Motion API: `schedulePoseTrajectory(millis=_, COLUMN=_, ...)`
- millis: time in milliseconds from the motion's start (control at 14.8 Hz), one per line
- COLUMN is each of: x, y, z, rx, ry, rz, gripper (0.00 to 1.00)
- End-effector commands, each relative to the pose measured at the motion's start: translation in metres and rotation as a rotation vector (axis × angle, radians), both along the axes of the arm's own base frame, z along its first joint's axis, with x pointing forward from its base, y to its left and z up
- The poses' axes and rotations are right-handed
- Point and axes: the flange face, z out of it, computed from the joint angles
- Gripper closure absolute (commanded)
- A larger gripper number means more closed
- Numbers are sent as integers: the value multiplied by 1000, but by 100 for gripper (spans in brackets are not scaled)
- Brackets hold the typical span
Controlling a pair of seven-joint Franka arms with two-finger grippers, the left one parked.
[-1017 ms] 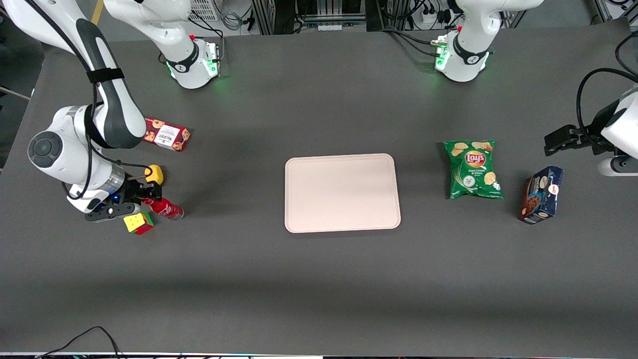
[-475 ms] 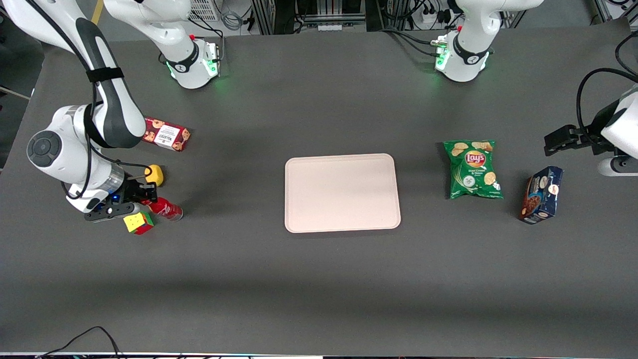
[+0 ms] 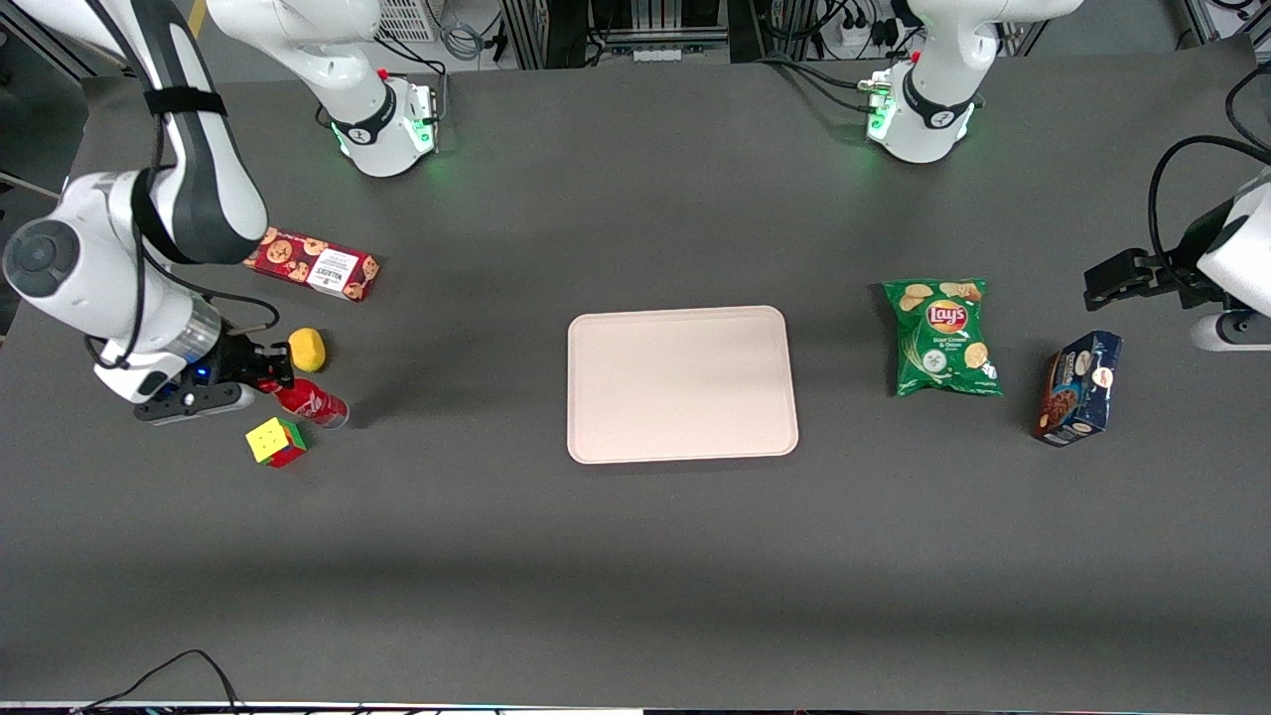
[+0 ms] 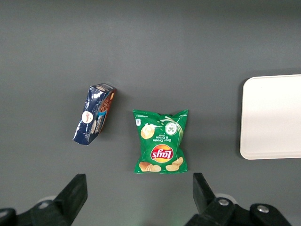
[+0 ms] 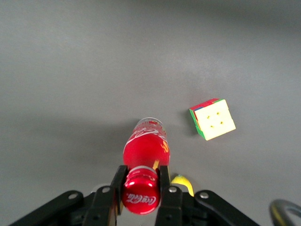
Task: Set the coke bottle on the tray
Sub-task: 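Close the right gripper around the bottle's body, then lift the bottle and carry it toward the white tray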
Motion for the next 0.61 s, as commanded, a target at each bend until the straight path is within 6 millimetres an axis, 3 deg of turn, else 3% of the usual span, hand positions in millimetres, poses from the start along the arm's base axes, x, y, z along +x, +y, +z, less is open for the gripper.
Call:
schedulePoseTrajectory(millis=0, x=-4, y=29, z=83, rx=-5, ry=-4, rz=36, gripper=100)
schedulePoseTrajectory(millis=68, x=-4, y=37, z=108, rx=-5, ry=12, rz=40, gripper=100)
schedulePoseTrajectory(millis=271, x=-10, y=84, z=169, rx=-6, ry=53, rz=11, gripper=100)
schedulePoseTrajectory(millis=542, x=-25, y=174, z=213, rx=23, ry=28, rz=-54, gripper=100)
